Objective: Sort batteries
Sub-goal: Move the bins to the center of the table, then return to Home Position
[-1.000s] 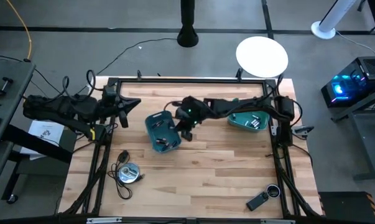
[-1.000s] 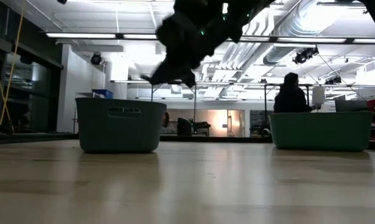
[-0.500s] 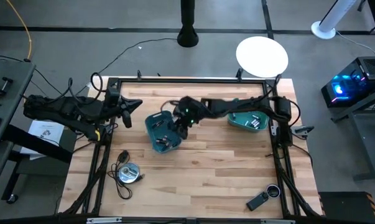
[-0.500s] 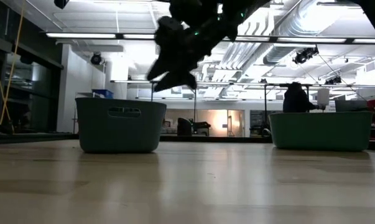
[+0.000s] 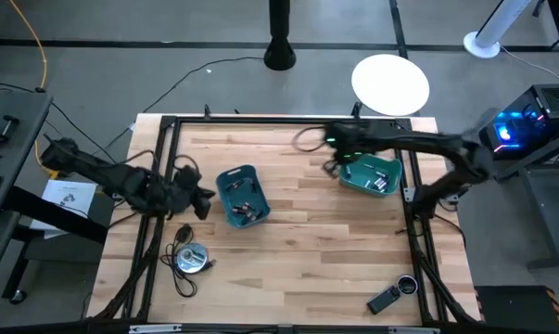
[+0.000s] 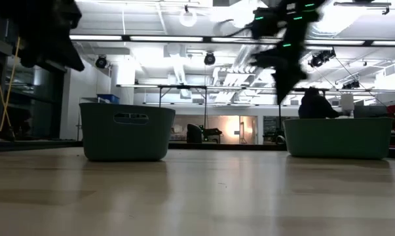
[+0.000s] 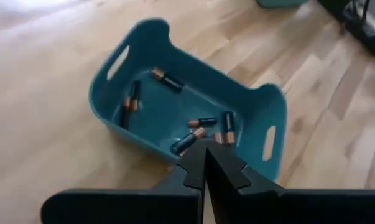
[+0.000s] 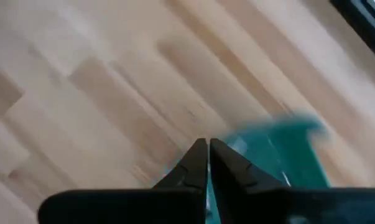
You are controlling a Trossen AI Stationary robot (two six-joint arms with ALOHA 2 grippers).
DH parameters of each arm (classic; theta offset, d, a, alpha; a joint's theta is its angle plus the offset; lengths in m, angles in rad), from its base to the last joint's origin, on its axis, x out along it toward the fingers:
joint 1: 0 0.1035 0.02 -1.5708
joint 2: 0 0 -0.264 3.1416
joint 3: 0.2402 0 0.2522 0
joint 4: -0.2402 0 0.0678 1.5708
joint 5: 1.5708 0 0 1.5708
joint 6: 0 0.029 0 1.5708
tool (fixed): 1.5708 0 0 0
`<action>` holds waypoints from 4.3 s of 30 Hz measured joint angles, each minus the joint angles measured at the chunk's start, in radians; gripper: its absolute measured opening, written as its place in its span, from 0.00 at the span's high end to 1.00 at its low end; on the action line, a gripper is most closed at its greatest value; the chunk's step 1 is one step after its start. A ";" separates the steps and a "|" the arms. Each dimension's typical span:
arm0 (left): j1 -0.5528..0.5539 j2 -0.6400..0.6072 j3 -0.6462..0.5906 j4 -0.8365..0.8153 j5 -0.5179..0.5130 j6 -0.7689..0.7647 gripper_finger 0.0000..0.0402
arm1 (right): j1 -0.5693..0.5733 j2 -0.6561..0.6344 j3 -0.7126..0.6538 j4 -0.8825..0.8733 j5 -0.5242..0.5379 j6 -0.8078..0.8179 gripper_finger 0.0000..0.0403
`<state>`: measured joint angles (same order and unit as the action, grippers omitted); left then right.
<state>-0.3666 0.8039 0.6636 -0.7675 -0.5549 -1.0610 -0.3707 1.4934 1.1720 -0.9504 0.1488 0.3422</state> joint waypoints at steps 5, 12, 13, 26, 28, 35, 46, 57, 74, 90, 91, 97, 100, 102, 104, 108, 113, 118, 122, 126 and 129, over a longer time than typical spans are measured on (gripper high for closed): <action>-0.082 -0.013 -0.049 -0.078 -0.088 -0.228 1.00 | -0.094 -0.232 -0.213 0.009 0.010 0.201 0.99; -0.025 0.007 -0.126 -0.187 -0.015 -0.423 1.00 | -0.153 -0.230 -0.363 0.182 -0.093 0.286 1.00; -0.005 0.012 -0.139 -0.169 0.003 -0.430 1.00 | -0.153 -0.212 -0.372 0.224 -0.101 0.296 1.00; 0.165 0.139 -0.310 0.260 0.102 -0.407 1.00 | -0.133 -0.007 -0.362 0.416 -0.154 0.324 1.00; 0.193 0.163 -0.309 0.291 0.088 -0.388 1.00 | -0.110 0.005 -0.362 0.450 -0.172 0.339 1.00; 0.311 0.259 -0.310 0.494 0.090 -0.214 1.00 | 0.005 0.045 -0.362 0.606 -0.185 0.425 1.00; 0.417 0.488 -0.309 0.914 0.182 -0.113 1.00 | 0.183 0.168 -0.360 0.909 -0.181 0.641 1.00; 0.412 0.523 -0.309 1.000 0.151 -0.189 1.00 | 0.316 0.263 -0.360 1.127 -0.118 0.877 1.00; 0.358 0.528 -0.309 1.069 0.007 -0.290 1.00 | 0.296 0.263 -0.210 1.060 -0.027 0.817 1.00; 0.354 0.528 -0.308 1.083 0.016 -0.297 1.00 | 0.267 0.262 -0.191 0.909 -0.224 0.710 1.00; 0.354 0.528 -0.308 1.083 0.003 -0.298 1.00 | 0.267 0.262 -0.191 0.905 -0.224 0.706 1.00; 0.377 0.528 -0.308 1.081 -0.023 -0.286 1.00 | 0.266 0.246 -0.191 0.906 -0.235 0.681 1.00; 0.397 0.523 -0.308 1.074 -0.023 -0.259 1.00 | 0.257 0.208 -0.191 0.862 -0.237 0.651 1.00; 0.417 0.508 -0.308 1.051 -0.023 -0.241 1.00 | 0.248 0.178 -0.191 0.812 -0.234 0.624 1.00; 0.438 0.479 -0.308 1.027 -0.009 -0.217 1.00 | 0.236 0.136 -0.191 0.751 -0.218 0.593 1.00; 0.464 0.346 -0.309 1.017 0.133 0.007 1.00 | 0.214 0.017 -0.191 0.618 -0.177 0.495 1.00; 0.418 0.081 -0.309 1.092 0.334 0.292 1.00 | 0.208 -0.196 -0.191 0.527 -0.111 0.398 1.00; 0.330 -0.118 -0.308 1.193 0.350 0.464 1.00 | 0.216 -0.393 -0.191 0.529 -0.031 0.360 1.00; 0.271 -0.188 -0.317 1.176 0.310 0.530 1.00 | 0.239 -0.508 -0.191 0.529 0.035 0.361 1.00; 0.235 -0.217 -0.404 1.221 0.295 0.530 1.00 | 0.284 -0.579 -0.191 0.529 0.095 0.361 1.00; 0.225 -0.249 -0.496 1.366 0.295 0.519 1.00 | 0.315 -0.604 -0.191 0.525 0.124 0.368 1.00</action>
<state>-0.1418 0.5549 0.1680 0.5990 -0.2600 -0.5416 -0.0552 0.8890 0.9806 -0.4249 0.2729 0.7106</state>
